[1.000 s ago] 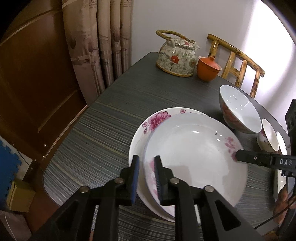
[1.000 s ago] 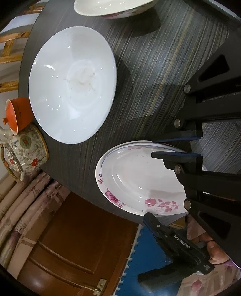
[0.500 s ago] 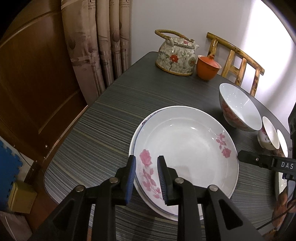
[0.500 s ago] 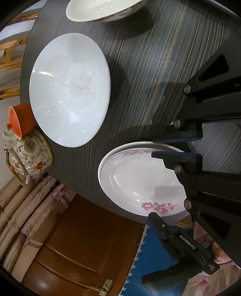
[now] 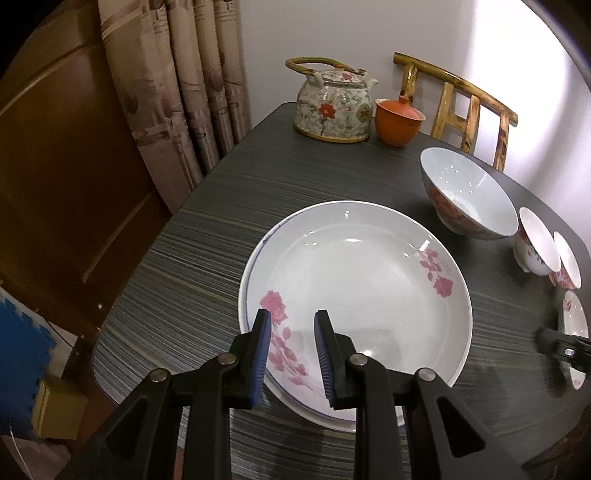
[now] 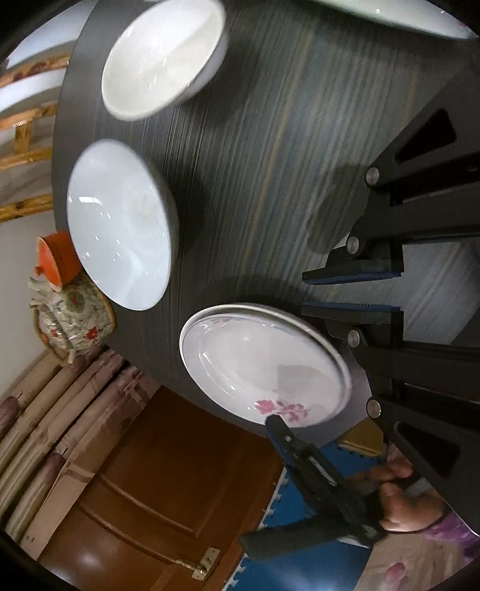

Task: Organize plates and bowls

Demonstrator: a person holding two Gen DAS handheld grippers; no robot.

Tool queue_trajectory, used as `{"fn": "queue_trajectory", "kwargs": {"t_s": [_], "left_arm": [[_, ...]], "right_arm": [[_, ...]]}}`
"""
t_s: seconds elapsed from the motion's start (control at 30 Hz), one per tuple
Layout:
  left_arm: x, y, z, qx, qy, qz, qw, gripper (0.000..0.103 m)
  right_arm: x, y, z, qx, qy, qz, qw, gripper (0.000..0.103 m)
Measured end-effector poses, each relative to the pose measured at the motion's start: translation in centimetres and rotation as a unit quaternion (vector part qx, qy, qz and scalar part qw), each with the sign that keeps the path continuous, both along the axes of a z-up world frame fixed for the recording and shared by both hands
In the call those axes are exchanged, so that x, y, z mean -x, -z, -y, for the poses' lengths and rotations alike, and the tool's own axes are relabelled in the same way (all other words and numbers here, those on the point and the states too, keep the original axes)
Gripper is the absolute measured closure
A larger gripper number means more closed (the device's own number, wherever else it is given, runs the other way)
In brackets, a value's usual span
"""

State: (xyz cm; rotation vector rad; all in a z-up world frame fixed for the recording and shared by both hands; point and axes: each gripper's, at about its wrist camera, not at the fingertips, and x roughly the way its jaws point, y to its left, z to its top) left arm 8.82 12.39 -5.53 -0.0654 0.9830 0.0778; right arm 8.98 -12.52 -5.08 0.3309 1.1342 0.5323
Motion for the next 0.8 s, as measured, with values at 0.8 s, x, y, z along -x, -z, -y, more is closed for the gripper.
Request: {"fn": "queue_trajectory", "kwargs": {"t_s": [0.8], "left_arm": [[3.0,-1.6,17.4,0.053,0.184,-0.022,0.9812,0.062]], "right_arm": [[14.0,0.0,28.2,0.041,0.262,0.039,0.963,0.075]]}}
